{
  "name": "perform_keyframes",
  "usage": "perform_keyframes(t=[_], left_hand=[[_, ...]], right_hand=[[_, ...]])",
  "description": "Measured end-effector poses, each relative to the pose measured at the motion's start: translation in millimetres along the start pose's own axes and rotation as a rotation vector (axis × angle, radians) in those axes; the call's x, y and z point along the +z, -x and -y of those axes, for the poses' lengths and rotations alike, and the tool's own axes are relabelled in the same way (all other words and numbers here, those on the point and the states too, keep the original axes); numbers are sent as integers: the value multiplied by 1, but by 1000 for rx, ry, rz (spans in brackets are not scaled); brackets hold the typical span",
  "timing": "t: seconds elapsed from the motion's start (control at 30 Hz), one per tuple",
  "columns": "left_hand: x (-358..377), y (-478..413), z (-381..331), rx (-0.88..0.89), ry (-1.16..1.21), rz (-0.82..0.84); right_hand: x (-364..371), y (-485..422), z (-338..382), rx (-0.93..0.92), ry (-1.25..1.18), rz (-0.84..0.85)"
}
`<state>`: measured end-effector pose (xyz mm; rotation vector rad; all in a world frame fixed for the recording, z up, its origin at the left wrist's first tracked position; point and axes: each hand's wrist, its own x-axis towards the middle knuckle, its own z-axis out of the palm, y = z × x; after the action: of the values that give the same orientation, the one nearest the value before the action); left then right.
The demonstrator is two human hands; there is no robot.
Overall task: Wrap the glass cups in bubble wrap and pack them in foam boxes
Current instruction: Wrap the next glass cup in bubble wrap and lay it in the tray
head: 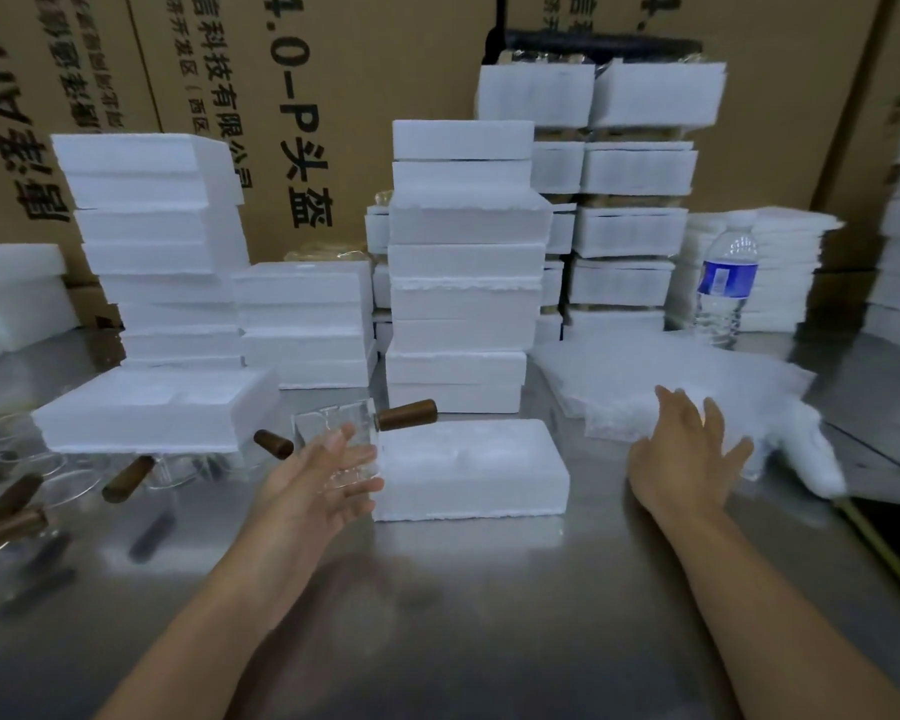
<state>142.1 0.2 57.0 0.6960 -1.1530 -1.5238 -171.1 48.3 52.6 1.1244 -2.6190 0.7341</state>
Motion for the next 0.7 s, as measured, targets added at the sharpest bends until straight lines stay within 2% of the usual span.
perform_keyframes(t=[0.1,0.23,0.57,0.63,0.7], left_hand=[[-1,0,0,23,1,19],[-1,0,3,38,1,55],[3,0,3,46,-16,97],[4,0,2,48,-6,93],[5,0,0,48,7,87]], right_hand=[[2,-5,0,41,71,52],[1,-5,2,102,88,-6],[-4,-6,-3,20,232,-60],[-4,-6,-2,20,191,-136],[-6,-5,2,-5,4,-280]])
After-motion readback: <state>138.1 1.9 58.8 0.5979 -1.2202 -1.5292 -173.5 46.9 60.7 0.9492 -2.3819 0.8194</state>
